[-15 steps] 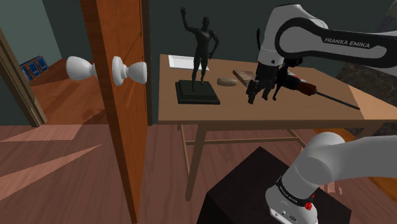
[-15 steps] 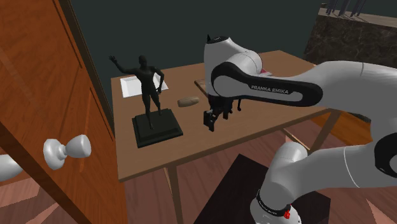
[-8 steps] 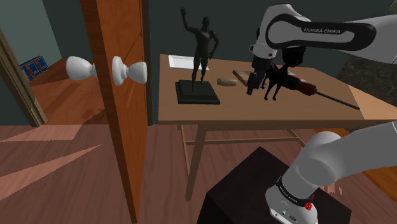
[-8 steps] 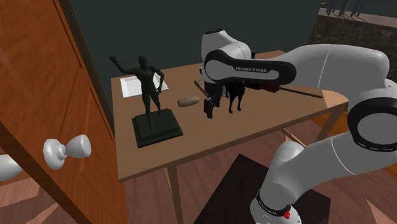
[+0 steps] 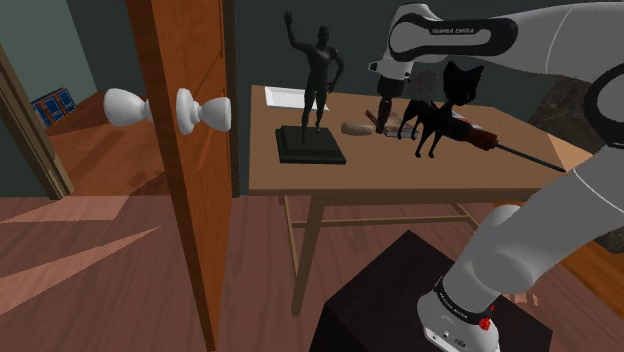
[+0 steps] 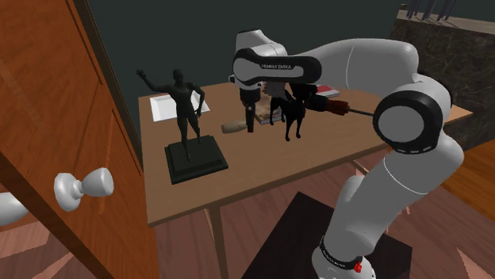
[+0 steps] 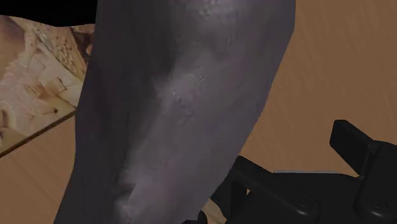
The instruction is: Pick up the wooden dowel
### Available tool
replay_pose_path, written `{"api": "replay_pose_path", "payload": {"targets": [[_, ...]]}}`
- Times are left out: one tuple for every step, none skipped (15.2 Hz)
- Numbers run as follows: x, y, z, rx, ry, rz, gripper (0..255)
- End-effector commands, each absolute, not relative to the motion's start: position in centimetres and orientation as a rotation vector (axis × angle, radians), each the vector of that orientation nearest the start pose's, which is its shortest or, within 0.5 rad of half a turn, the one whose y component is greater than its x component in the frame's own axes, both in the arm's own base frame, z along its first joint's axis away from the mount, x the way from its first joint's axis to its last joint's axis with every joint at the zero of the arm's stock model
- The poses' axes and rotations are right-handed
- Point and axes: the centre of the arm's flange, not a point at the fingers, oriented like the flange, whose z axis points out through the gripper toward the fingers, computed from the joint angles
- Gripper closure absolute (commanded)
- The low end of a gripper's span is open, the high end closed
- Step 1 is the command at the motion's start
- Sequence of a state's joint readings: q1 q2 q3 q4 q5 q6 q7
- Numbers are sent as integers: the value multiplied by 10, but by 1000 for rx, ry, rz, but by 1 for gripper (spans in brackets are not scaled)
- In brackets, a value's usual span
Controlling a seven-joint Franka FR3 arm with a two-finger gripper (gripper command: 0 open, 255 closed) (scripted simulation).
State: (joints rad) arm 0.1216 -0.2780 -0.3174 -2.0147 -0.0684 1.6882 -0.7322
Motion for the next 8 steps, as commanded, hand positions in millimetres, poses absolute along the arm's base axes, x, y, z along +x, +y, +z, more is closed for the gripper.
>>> {"api": "replay_pose_path", "payload": {"targets": [[483,-121,555,-2915,-1008,69,0],[497,-123,555,-2883,-1076,67,0],[510,-125,554,-2850,-1144,65,0],[524,-126,554,-2815,-1210,63,0],[538,-126,553,-2779,-1276,61,0],[544,-126,553,-2760,-1308,60,0],[544,-126,548,-2760,-1308,60,0],[544,-126,542,-2760,-1308,60,0]]}}
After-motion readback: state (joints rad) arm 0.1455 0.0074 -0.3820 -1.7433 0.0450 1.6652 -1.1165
